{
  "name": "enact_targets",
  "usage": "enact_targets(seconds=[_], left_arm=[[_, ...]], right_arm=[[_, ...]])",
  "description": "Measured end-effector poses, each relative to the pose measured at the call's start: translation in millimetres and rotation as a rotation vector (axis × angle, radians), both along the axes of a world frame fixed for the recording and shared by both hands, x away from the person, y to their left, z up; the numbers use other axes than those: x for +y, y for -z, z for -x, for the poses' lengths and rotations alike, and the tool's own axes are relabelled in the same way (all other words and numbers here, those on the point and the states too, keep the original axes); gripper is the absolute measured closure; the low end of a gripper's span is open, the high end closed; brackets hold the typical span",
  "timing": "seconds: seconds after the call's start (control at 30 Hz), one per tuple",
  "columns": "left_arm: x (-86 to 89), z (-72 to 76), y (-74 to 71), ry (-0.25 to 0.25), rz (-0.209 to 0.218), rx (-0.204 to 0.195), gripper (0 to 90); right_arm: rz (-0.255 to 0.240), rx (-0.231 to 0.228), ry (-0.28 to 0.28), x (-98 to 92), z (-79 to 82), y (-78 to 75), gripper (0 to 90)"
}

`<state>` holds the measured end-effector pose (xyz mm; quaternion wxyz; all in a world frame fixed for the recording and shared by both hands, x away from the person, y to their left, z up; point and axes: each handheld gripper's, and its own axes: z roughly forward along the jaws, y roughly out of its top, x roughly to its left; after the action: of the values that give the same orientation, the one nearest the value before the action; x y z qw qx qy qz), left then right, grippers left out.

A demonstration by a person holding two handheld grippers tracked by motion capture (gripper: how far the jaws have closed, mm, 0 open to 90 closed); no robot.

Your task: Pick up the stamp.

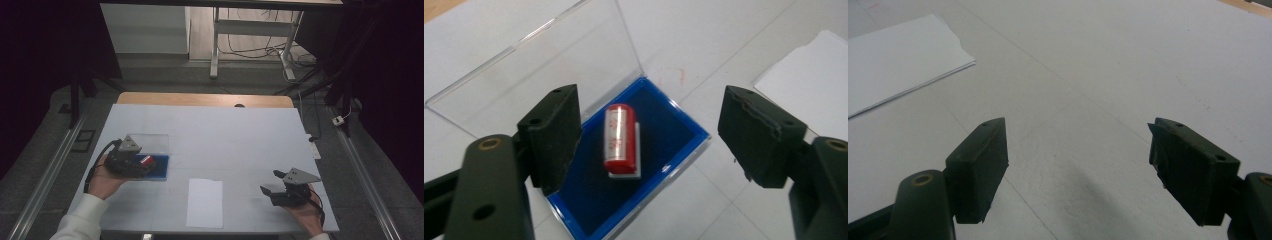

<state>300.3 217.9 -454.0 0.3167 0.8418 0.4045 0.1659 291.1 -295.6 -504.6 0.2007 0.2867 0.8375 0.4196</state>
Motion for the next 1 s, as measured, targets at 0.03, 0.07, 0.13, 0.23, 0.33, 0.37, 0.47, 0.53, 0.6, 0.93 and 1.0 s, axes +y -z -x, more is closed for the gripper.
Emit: enact_targets(seconds=[0.03,0.07,0.13,0.23,0.33,0.37,0.47,0.53,0.6,0.93,1.0], left_arm=[[0.9,-2.4,0.9,-0.003,-0.004,0.011,28.4],[1.9,-5.0,2.0,-0.001,-0.007,0.023,28.4],[3.1,-9.9,4.5,0.002,-0.015,0.048,30.1],[4.2,-16.7,8.9,-0.001,-0.014,0.076,32.8],[3.4,-22.1,12.6,0.003,-0.027,0.100,35.8],[2.9,-23.5,13.8,0.005,-0.033,0.108,36.9],[2.5,-27.4,16.7,0.007,-0.042,0.133,41.6],[2.5,-29.0,18.0,0.009,-0.047,0.145,44.4],[2.1,-29.9,19.1,0.013,-0.052,0.152,48.6],[0.2,-33.5,24.1,0.029,-0.076,0.183,63.5],[0.5,-33.3,24.3,0.027,-0.083,0.181,67.2]], right_arm=[[0.007,0.000,-0.002,0.4,-0.1,0.2,23.3],[0.007,0.000,-0.002,0.4,-0.1,0.2,23.3],[0.014,-0.001,0.002,0.7,0.0,0.3,23.3],[0.014,0.004,-0.004,0.3,-0.5,1.1,23.3],[0.013,0.009,0.000,-0.1,-0.6,1.8,23.4],[0.014,0.010,0.000,-0.4,-0.7,1.9,23.4],[0.017,0.011,0.002,-0.9,-0.9,2.2,23.4],[0.018,0.012,0.002,-1.1,-1.1,2.4,23.4],[0.022,0.015,0.004,-1.2,-1.0,2.6,23.6],[0.025,0.014,0.005,-1.8,-1.1,3.0,24.0],[0.026,0.012,0.004,-2.0,-1.5,3.3,24.0]])
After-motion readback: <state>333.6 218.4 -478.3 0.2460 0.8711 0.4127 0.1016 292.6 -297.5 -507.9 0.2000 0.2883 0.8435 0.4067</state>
